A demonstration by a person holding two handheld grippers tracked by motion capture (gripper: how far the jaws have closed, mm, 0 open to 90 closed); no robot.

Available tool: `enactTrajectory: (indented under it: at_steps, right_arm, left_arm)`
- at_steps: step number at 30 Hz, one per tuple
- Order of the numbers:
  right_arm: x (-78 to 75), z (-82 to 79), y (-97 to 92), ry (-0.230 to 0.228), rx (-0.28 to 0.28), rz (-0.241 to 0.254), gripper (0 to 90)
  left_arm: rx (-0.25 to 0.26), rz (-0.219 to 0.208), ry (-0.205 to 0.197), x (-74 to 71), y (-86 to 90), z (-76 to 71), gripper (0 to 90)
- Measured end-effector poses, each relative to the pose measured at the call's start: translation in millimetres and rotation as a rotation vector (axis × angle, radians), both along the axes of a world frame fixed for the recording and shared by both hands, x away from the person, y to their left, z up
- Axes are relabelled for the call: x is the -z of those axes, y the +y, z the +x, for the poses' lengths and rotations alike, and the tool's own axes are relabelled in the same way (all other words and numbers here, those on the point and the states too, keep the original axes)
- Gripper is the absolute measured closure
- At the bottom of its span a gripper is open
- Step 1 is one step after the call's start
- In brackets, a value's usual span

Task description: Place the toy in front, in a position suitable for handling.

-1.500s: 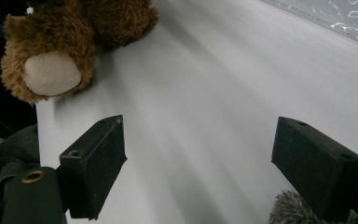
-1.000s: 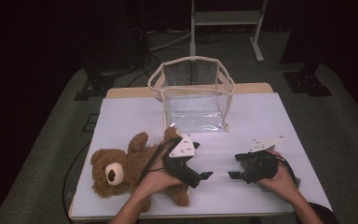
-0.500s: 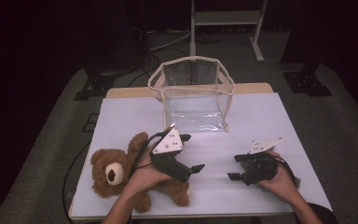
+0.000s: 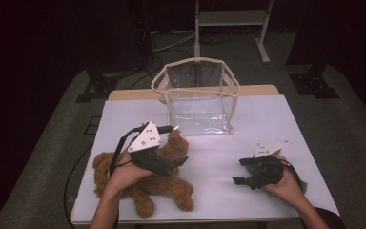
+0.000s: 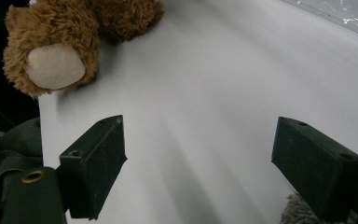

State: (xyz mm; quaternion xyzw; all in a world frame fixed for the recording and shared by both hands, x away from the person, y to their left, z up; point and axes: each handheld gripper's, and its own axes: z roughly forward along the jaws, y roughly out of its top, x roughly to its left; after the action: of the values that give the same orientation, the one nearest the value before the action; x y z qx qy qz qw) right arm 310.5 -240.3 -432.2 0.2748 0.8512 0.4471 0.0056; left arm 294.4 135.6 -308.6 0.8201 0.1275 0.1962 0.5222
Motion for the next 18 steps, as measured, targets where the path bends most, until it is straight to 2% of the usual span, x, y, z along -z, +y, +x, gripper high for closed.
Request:
enactTrajectory:
  at_steps: [6,10,17,18]
  right_arm:
    - [0.5,0.0,0.8,0.001,-0.009,0.002,16.1]
    - [0.4,-0.3,1.5,0.004,-0.015,0.007,16.1]
    - [1.9,-1.0,4.6,0.009,-0.027,-0.007,16.1]
    - [2.1,-1.0,4.8,0.007,-0.028,-0.008,16.1]
  left_arm:
    - [-0.004,-0.010,0.002,0.5,22.7,7.5,3.4]
    - [-0.013,-0.018,0.001,0.8,31.1,9.5,3.4]
    - [-0.054,-0.017,0.004,4.3,49.2,16.9,4.3]
    - [-0.075,-0.012,0.003,6.6,55.1,19.7,4.5]
